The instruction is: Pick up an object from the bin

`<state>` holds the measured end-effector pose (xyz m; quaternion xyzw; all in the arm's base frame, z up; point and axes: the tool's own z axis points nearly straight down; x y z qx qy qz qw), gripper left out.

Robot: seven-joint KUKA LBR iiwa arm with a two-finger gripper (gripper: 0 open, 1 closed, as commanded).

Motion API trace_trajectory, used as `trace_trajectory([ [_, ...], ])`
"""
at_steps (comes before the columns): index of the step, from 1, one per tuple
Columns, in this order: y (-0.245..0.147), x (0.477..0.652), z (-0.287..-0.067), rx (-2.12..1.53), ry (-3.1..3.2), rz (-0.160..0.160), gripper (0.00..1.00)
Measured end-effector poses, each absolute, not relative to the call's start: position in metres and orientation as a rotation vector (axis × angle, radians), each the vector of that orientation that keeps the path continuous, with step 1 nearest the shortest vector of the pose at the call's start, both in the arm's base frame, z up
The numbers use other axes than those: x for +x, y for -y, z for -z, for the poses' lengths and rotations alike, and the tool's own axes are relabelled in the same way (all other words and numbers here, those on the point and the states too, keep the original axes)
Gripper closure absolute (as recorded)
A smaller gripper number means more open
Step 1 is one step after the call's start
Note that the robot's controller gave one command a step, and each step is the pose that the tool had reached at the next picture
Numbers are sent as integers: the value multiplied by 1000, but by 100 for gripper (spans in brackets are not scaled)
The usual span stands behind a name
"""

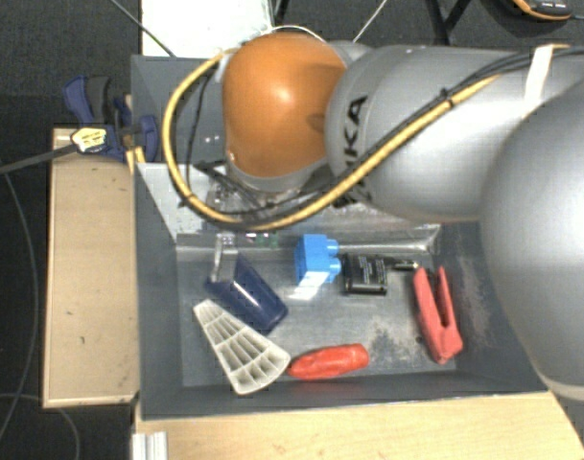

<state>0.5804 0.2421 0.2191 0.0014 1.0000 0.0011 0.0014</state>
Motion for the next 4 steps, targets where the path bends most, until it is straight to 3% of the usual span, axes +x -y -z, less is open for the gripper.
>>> trace_trajectory([
  [1,-199,578,-91,315,-3122,-6,0],
  [2,-206,562,-154,347,-3106,-16,0],
  [3,-227,494,-101,381,-3115,-4,0],
  [4,-206,497,-71,853,-3006,-25,0],
])
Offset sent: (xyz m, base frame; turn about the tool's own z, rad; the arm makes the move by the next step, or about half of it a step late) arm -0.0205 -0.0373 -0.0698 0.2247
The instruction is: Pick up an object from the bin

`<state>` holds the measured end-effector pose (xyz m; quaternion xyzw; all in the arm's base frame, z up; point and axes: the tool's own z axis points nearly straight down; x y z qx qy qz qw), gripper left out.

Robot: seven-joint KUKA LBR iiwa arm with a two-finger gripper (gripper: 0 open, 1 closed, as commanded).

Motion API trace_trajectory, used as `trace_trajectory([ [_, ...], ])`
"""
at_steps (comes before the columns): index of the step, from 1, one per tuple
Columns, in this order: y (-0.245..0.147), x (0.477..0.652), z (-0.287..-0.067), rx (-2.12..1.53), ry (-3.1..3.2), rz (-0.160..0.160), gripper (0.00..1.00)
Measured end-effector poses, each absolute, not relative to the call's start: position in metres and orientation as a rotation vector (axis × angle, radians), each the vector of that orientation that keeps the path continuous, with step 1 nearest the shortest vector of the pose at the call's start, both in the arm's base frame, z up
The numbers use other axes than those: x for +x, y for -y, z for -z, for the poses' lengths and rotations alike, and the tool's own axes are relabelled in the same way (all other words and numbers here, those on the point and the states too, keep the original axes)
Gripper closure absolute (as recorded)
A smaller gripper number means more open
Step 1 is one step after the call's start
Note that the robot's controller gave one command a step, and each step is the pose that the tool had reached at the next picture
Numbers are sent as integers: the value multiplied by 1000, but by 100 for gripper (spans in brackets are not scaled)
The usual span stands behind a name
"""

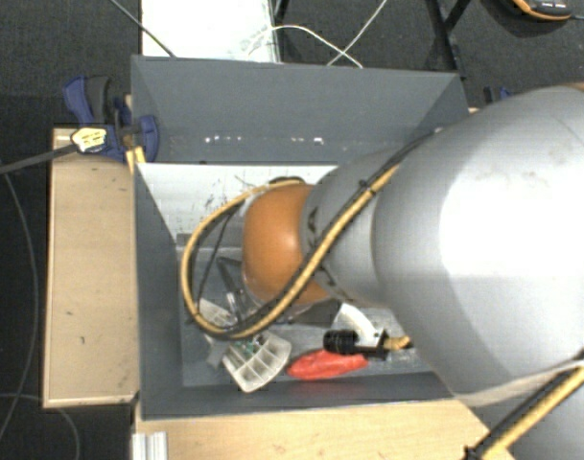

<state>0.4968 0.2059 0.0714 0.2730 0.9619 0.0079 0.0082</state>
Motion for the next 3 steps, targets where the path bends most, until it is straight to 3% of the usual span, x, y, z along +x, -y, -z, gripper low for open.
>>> trace_trajectory([
  [1,-241,497,-73,812,-3026,-7,100],
  [2,-240,497,-73,814,-3025,-8,100],
  [3,-240,496,-99,814,-3028,-5,100],
])
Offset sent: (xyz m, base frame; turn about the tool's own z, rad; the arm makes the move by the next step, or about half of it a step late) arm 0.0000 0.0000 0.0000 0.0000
